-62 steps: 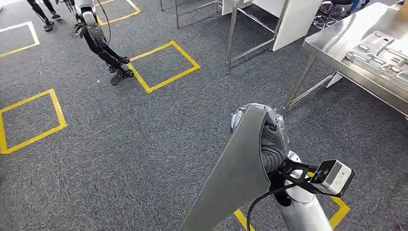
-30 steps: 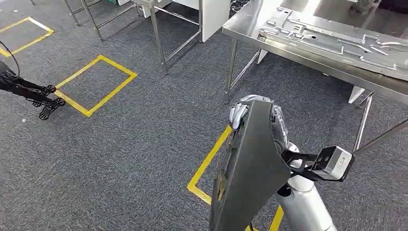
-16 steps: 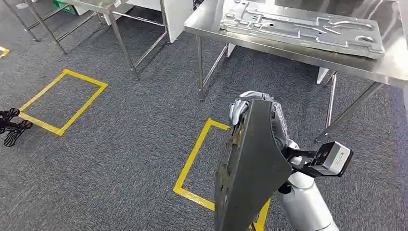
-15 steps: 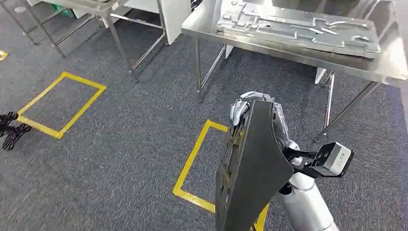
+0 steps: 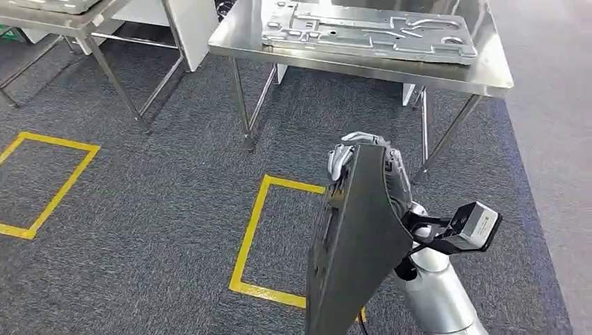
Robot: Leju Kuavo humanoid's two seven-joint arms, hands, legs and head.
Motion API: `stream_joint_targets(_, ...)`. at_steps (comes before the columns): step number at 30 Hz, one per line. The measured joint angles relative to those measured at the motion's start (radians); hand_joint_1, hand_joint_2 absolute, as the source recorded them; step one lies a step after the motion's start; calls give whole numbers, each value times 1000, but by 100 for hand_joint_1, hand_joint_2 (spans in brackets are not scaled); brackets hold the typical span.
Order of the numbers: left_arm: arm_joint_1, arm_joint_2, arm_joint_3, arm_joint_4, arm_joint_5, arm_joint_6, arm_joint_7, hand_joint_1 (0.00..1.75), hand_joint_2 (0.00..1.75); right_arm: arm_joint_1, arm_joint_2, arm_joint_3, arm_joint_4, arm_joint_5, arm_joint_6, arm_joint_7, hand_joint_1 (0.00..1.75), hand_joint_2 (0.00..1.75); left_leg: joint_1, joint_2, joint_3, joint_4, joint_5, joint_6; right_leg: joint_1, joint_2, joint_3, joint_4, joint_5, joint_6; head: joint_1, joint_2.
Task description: Take the parts from the cabinet and place them on the table.
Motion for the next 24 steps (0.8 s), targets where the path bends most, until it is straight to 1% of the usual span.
stream_joint_targets(1,1,0,0,0,-1,0,2,0,175,-1,0,0,2,-1,0,0,175,175,-2,10,-2,0,0,0,0,-26,-35,75,-42,2,0,0)
stream_joint_targets(2,4,0,0,0,-3,0,7,0,175,1,0,2,4,-1,0,0,175,175,-4,20,-3,2,-1,1,-2,-35,-75,169,-83,5,0,0)
stream_joint_targets(3,7,0,0,0,-3,0,8,0,175,3,0,2,7,-1,0,0,175,175,-5,30,-5,3,-1,1,-3,-37,-106,240,-106,8,0,0)
stream_joint_targets(4,8,0,0,0,-3,0,8,0,175,4,0,2,11,-1,0,0,175,175,-5,38,-6,5,-1,1,-3,-38,-115,261,-104,10,0,0)
stream_joint_targets(5,8,0,0,0,-3,-2,9,0,175,4,0,3,13,-1,0,0,175,175,-5,43,-6,6,-1,0,-4,-39,-97,231,-80,11,0,0)
stream_joint_targets(6,6,0,0,0,-3,-4,10,0,175,4,0,3,13,-2,0,0,175,175,-5,45,-6,8,-3,-2,-5,-40,-55,161,-43,10,0,0)
stream_joint_targets(7,5,0,0,0,-6,-9,10,0,175,3,0,3,13,-3,0,0,175,175,-5,47,-6,12,-5,-4,-5,-43,-2,63,-2,7,0,0)
stream_joint_targets(8,3,0,0,0,-6,-12,10,0,175,2,0,3,13,-4,0,0,175,175,-5,48,-6,17,-9,-9,-4,-51,55,-36,29,1,1,0)
stream_joint_targets(9,3,0,0,0,-8,-15,10,0,175,1,0,3,14,-4,0,0,175,175,-9,49,-9,21,-12,-14,1,-59,64,-53,10,-7,-1,0)
stream_joint_targets(10,3,0,0,0,-9,-16,10,0,175,0,0,2,14,-5,0,1,175,175,-13,49,-12,25,-14,-21,4,-52,61,-57,18,-11,0,0)
stream_joint_targets(12,3,0,0,0,-9,-18,10,0,175,0,-1,1,15,-7,0,1,175,175,-10,51,-10,21,-12,-31,9,-48,57,-56,18,-19,-1,0)
stream_joint_targets(13,2,0,0,0,-10,-19,10,0,175,-1,-1,0,15,-7,0,1,175,175,-11,53,-8,21,-13,-37,2,-46,58,-62,21,-25,0,0)
stream_joint_targets(14,2,0,0,0,-11,-20,9,0,175,-2,-1,0,15,-8,0,1,175,175,-8,49,-11,27,-22,-43,-3,-46,63,-67,25,-30,-1,0)
stream_joint_targets(15,2,-1,0,0,-12,-20,8,0,175,-4,-1,0,15,-10,1,0,175,175,-7,43,-25,63,-48,-47,-4,-46,64,-68,24,-36,-4,0)
stream_joint_targets(16,2,-1,0,0,-13,-21,7,0,175,-5,-1,0,15,-10,2,-1,175,175,-7,39,-62,143,-92,-52,-3,-46,63,-68,23,-39,-8,0)
stream_joint_targets(17,3,1,0,0,-13,-23,7,0,175,-5,-1,0,16,-11,3,-1,175,175,-7,38,-106,235,-133,-56,-2,-44,63,-68,23,-41,-8,0)
stream_joint_targets(18,4,1,0,0,-13,-24,6,0,175,-5,-1,0,19,-11,3,-2,175,175,-7,38,-145,314,-160,-58,0,-43,63,-68,22,-42,-8,0)
stream_joint_targets(19,6,1,0,0,-13,-24,5,0,175,-3,-1,0,21,-11,5,-2,175,175,-7,38,-170,357,-163,-58,0,-41,64,-67,22,-42,-9,0)
stream_joint_targets(20,7,1,0,0,-14,-26,5,0,175,-3,-1,0,22,-11,6,-2,175,175,-7,38,-170,348,-143,-58,0,-38,66,-67,21,-42,-9,0)
stream_joint_targets(21,8,1,0,0,-14,-26,4,0,175,-3,-1,0,23,-11,7,-3,175,175,-7,38,-146,289,-100,-56,0,-35,69,-67,19,-40,-10,0)
stream_joint_targets(23,7,3,0,0,-15,-26,2,0,175,-4,-1,0,23,-11,6,-5,175,175,-7,36,-51,89,4,-48,0,-31,81,-67,14,-35,-10,0)
stream_joint_targets(24,7,3,0,0,-18,-26,1,0,175,-4,-1,0,23,-11,6,-5,175,175,-9,30,-25,38,0,-40,2,-30,83,-67,11,-31,-10,0)
